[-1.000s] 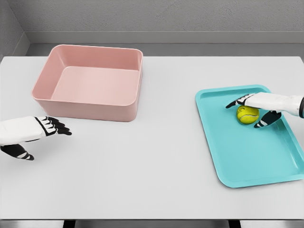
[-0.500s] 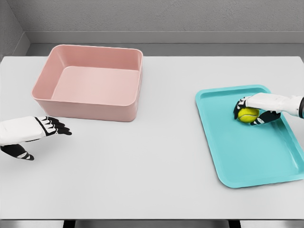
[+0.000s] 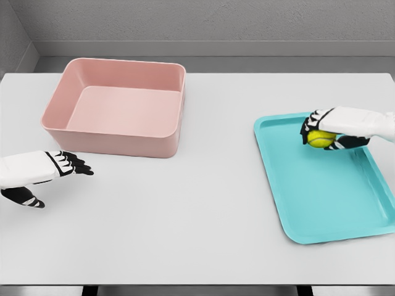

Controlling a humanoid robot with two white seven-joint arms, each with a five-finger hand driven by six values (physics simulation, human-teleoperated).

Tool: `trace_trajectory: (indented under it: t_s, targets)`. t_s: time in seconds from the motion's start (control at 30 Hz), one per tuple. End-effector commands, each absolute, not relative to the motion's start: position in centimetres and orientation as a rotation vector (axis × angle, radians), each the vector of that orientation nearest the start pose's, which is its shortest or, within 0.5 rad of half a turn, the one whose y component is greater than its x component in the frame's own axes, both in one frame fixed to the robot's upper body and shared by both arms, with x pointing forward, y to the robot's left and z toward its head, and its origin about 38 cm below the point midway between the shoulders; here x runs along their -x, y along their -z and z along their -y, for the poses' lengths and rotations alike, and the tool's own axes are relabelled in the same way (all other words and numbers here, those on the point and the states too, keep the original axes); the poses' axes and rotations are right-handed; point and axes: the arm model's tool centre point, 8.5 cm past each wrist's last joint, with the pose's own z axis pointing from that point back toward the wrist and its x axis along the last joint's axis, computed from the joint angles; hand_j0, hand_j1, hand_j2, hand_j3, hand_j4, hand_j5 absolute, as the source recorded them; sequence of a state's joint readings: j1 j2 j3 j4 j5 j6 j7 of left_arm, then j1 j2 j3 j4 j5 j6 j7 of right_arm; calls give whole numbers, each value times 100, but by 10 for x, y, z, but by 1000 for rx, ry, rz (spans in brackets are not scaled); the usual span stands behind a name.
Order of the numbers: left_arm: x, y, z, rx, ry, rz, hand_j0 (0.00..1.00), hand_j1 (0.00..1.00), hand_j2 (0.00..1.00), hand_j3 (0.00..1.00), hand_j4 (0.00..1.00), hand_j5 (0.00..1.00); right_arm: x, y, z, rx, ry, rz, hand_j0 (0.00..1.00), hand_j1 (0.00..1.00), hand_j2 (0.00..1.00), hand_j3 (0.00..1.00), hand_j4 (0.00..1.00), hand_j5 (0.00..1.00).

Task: Put the tennis from the blue tray into the pink basket with both arms

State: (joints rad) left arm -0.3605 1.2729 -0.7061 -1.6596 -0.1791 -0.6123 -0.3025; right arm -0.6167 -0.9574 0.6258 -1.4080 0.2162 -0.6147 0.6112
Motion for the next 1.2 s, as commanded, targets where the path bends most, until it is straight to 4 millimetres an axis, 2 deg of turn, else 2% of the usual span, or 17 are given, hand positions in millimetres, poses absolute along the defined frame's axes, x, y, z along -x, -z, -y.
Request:
trace_trajectory:
  t_s: [0.0, 0.1, 0.17, 0.2, 0.37, 0.63, 0.73, 0.93, 1.07, 1.17]
  targets:
    - [-331, -196, -385, -221, 2025, 1278, 100, 100, 100, 100, 100, 100, -403, -236, 335, 293, -2129, 1334, 31, 31, 31, 31, 31, 31]
    - [-331, -196, -385, -220, 2024, 1279, 100, 100, 100, 100, 100, 100, -386, -244, 308, 264, -2217, 1389, 31, 31, 31, 31, 31, 31]
    - [-331, -196, -385, -220, 2024, 1279, 100, 100, 100, 100, 100, 100, -380, -242, 293, 228, -2243, 1421, 31, 31, 31, 31, 31, 31]
    - [-331, -196, -385, -221, 2025, 1278, 100, 100, 100, 100, 100, 100, -377, -244, 287, 220, -2259, 1437, 28, 28, 28, 28, 28, 28]
    - [-331, -195, -386, -219, 2025, 1277, 100, 100, 100, 100, 100, 100, -371, -241, 267, 171, -2281, 1487, 28, 28, 28, 28, 28, 28]
    - [-330, -195, -386, -218, 2024, 1276, 100, 100, 100, 100, 100, 100, -370, -220, 212, 72, -2328, 1577, 28, 28, 28, 28, 28, 28]
    - [-330, -195, -386, -218, 2024, 1276, 100, 100, 100, 100, 100, 100, -367, -214, 177, 6, -2374, 1625, 28, 28, 28, 28, 28, 28]
    - [-330, -195, -386, -217, 2023, 1277, 100, 100, 100, 100, 100, 100, -355, -197, 126, -98, -2430, 1683, 28, 28, 28, 28, 28, 28]
    - [-330, -195, -386, -217, 2023, 1277, 100, 100, 100, 100, 100, 100, -366, -191, 109, -113, -2416, 1686, 28, 28, 28, 28, 28, 28]
    - [-330, -195, -386, -217, 2023, 1277, 100, 100, 100, 100, 100, 100, -366, -187, 85, -160, -2432, 1703, 28, 28, 28, 28, 28, 28]
